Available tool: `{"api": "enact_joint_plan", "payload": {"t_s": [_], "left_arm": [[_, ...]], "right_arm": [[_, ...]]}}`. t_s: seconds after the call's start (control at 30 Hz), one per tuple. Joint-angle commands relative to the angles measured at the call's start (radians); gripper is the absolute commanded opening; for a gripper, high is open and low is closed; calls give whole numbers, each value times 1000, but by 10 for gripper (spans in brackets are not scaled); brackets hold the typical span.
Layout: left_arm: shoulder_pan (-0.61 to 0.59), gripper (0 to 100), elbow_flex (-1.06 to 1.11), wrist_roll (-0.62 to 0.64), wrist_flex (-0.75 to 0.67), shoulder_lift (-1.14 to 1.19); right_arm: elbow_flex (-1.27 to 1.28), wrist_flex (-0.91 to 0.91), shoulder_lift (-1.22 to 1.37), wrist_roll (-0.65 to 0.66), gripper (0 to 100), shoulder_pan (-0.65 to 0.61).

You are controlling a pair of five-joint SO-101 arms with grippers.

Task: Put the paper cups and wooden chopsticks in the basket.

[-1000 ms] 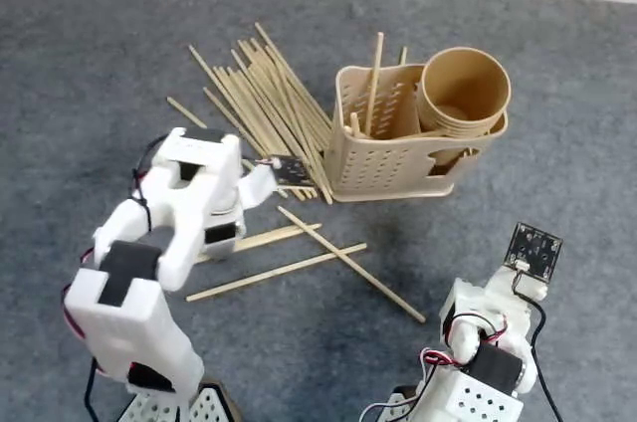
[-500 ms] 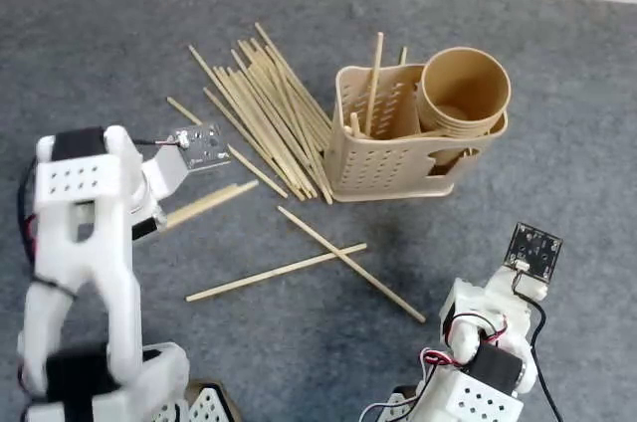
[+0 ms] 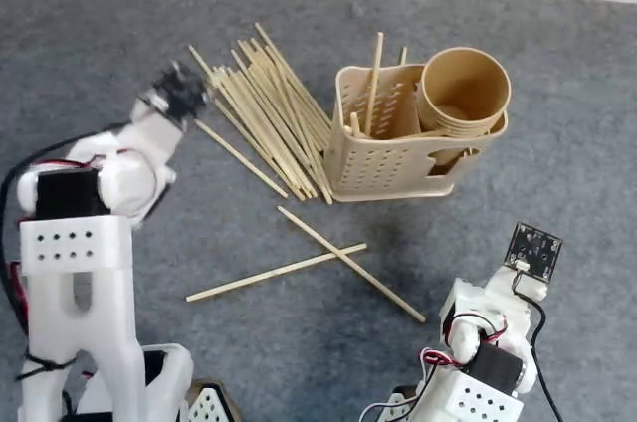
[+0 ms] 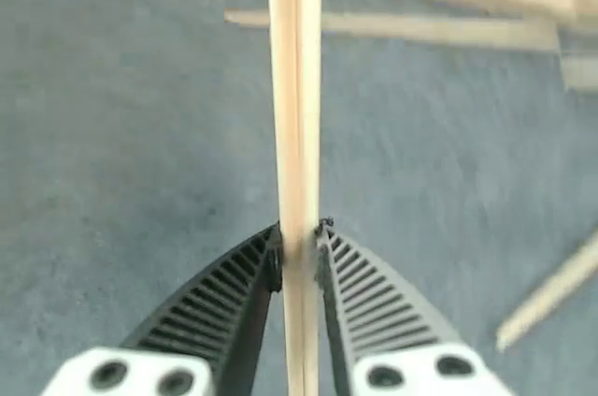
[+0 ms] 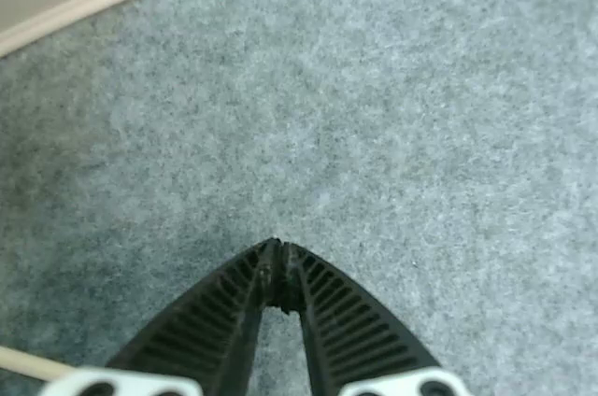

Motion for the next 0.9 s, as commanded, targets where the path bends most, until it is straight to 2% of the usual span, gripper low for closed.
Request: {"api": "enact_joint_plan", "payload": {"t_s": [0.0, 0.17, 0.3, 0.47, 0.6, 0.87], "left_arm": [[68, 5, -140, 203, -81, -33], [200, 6, -266, 522, -224, -33], [338, 6, -277, 655, -436, -33], [484, 6, -285, 718, -658, 8], [553, 6, -323, 717, -798, 110], [607, 6, -565, 721, -830, 348]], "right_arm": [[27, -25, -8, -5, 5, 12], [27, -25, -8, -5, 5, 12], [25, -25, -8, -5, 5, 12], [25, -24, -8, -5, 5, 12], [25, -22, -8, -5, 5, 12], [25, -22, -8, -5, 5, 12]]}}
